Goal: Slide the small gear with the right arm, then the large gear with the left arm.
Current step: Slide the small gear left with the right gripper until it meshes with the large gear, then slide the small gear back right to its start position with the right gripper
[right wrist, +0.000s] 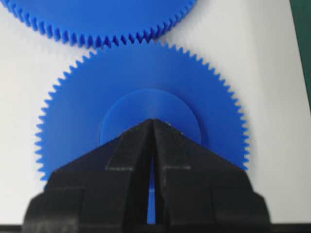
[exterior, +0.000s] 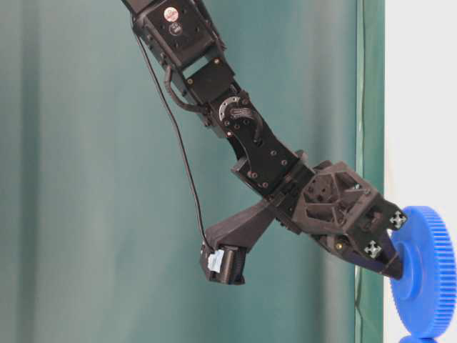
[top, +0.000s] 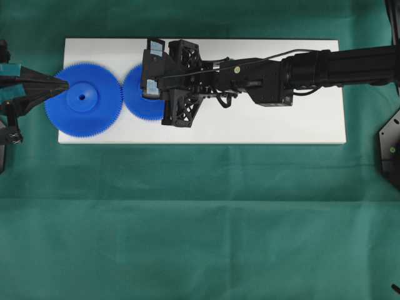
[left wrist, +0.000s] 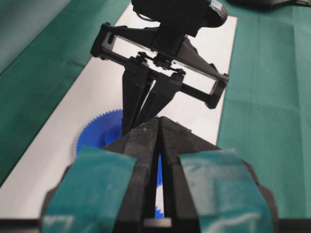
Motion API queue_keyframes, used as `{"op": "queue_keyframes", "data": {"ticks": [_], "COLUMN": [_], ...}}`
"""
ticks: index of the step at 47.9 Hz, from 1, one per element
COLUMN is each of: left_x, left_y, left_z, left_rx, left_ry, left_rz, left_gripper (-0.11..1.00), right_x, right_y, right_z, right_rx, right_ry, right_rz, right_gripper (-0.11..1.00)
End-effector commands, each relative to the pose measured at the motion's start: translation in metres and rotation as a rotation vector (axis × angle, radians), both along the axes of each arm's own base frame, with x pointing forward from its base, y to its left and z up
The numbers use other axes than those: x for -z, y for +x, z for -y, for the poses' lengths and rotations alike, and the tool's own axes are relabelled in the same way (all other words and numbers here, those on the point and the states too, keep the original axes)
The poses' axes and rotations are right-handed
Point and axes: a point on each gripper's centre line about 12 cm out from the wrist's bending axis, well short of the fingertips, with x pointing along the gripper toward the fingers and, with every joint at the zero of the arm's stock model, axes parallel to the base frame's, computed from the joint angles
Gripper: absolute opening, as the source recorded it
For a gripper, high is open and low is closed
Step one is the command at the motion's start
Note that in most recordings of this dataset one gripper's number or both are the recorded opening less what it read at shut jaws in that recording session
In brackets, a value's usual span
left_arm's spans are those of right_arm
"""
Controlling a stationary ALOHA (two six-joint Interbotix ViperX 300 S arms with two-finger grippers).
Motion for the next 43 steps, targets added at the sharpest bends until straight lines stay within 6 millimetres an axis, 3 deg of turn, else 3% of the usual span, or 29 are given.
{"op": "queue_keyframes", "data": {"ticks": [1, 35, 43], "left_x": [-0.0044, -0.0042, -0.0044], "left_y": [0.0018, 0.0015, 0.0018], "left_z": [-0.0007, -0.0007, -0.0008], "left_rx": [-0.002, -0.002, -0.002], "left_ry": [0.003, 0.002, 0.001], "left_rz": [0.01, 0.012, 0.011], "left_gripper": [-0.01, -0.01, -0.01], "right_x": [0.0, 0.0006, 0.0085], "right_y": [0.0012, 0.0016, -0.0058], "right_z": [-0.0128, -0.0168, -0.0153], "right_rx": [-0.031, -0.074, -0.063], "right_ry": [-0.006, -0.051, -0.042], "right_rz": [-0.009, -0.014, -0.048], "right_gripper": [0.5, 0.5, 0.5]}}
